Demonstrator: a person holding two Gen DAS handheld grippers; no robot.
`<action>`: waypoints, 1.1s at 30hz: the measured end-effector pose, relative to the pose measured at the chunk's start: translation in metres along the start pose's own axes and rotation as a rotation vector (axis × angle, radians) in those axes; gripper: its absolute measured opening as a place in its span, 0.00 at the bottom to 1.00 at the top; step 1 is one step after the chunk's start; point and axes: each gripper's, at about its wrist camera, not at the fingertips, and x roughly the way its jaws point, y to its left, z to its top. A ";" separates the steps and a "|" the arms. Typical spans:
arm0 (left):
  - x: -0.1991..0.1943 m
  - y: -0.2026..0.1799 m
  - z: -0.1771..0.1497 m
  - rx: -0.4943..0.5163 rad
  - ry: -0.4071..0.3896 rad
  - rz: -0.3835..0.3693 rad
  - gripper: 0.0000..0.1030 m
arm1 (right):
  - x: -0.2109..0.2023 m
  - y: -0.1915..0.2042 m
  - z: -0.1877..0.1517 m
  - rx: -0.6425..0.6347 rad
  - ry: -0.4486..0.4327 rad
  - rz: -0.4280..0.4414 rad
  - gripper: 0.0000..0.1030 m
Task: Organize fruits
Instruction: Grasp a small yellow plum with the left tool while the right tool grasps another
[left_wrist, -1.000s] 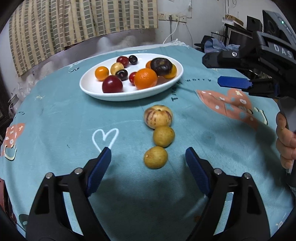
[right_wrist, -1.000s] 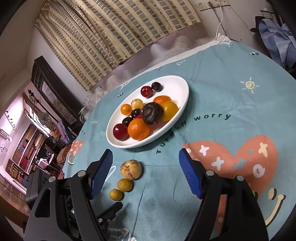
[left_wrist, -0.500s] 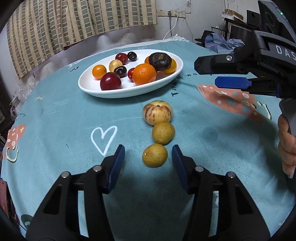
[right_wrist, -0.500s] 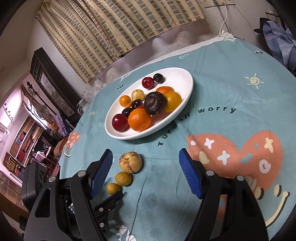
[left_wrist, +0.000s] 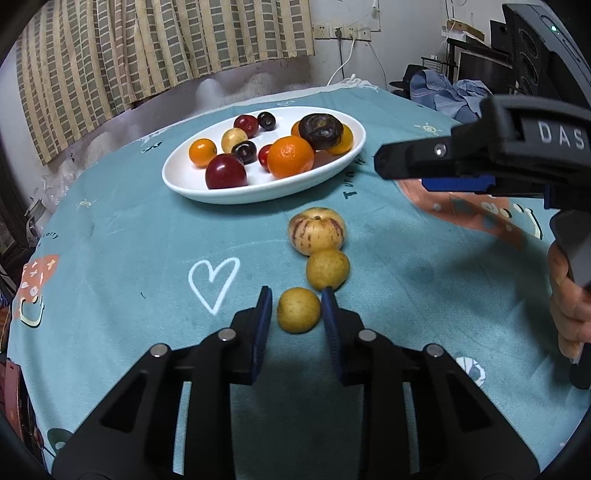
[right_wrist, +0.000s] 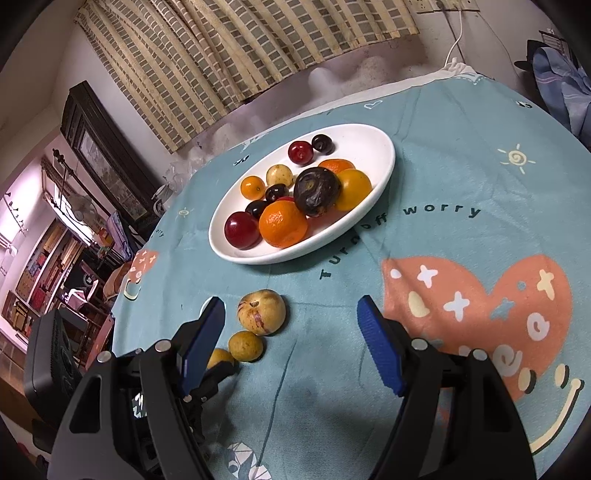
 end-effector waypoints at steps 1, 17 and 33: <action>-0.001 0.000 0.000 -0.001 -0.004 0.004 0.28 | 0.001 0.000 0.000 -0.003 0.003 -0.001 0.72; -0.021 0.035 0.002 -0.109 -0.073 0.029 0.20 | 0.017 0.025 -0.015 -0.156 0.076 -0.053 0.72; -0.020 0.052 -0.008 -0.114 -0.009 -0.014 0.27 | 0.054 0.054 -0.025 -0.241 0.139 -0.015 0.47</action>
